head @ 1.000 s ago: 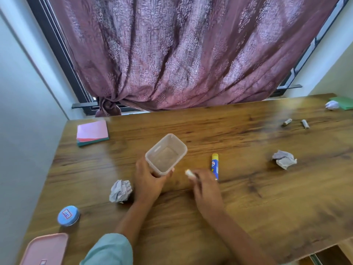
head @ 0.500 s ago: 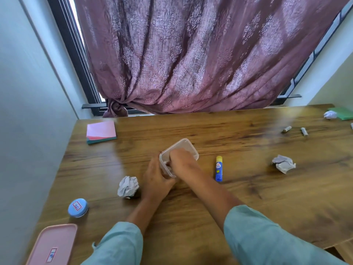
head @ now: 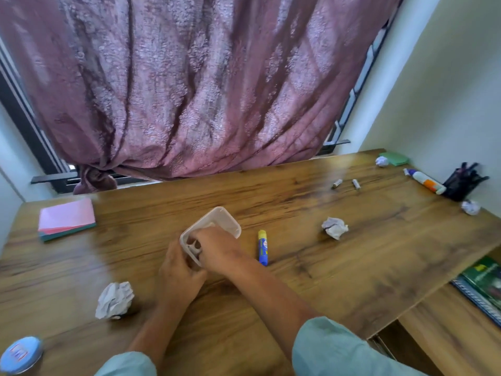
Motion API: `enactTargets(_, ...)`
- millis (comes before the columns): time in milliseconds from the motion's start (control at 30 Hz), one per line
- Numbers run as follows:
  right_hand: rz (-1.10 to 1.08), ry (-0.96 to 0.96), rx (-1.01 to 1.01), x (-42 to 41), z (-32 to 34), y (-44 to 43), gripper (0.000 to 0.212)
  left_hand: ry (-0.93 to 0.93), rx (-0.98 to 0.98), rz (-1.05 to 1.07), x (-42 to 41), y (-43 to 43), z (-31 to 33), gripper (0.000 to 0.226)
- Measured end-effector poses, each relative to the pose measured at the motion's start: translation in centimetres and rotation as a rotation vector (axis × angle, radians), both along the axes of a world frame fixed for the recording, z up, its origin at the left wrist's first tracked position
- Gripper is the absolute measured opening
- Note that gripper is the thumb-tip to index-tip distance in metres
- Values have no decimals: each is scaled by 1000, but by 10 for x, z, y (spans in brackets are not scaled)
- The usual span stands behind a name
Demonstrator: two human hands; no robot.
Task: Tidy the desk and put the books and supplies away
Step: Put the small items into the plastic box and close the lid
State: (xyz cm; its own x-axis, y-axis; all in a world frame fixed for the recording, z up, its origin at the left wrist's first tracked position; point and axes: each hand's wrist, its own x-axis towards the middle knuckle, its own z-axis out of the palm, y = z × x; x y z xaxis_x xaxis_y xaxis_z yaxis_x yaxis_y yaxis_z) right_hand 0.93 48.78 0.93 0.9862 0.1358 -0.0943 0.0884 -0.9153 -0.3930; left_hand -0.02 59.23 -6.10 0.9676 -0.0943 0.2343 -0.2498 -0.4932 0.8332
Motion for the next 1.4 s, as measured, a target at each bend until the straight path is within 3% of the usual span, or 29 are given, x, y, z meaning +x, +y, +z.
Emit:
enactTargets(267, -210, -612, 475, -14, 46, -137, 18, -8, -207, -75, 24, -122, 51, 55)
enactTargets(400, -550, -676, 708, -20, 41, -245, 14, -16, -220, -153, 36, -198, 44, 67)
enactTargets(500, -762, -615, 552, -20, 22, -328, 15, 34, -193, -174, 48, -244, 33, 73)
enactTargets(567, -845, -392, 361, -16, -3, -377, 19, 67, -159, -163, 56, -266, 26, 74)
enactTargets(633, -884, -115, 178, -13, -34, -412, 36, 101, -130, -147, 65, -284, 22, 76)
enactTargets(700, -887, -2, 59, -12, -60, -431, 49, 128, -97, -140, 75, -299, 16, 78)
enactTargets(1167, -839, -285, -158, 69, -100, -512, 48, 128, -15, -136, 145, -390, -14, 80)
enactTargets(1400, -766, -426, -208, 127, -106, -537, 16, 31, 27, -190, 173, -403, -15, 84)
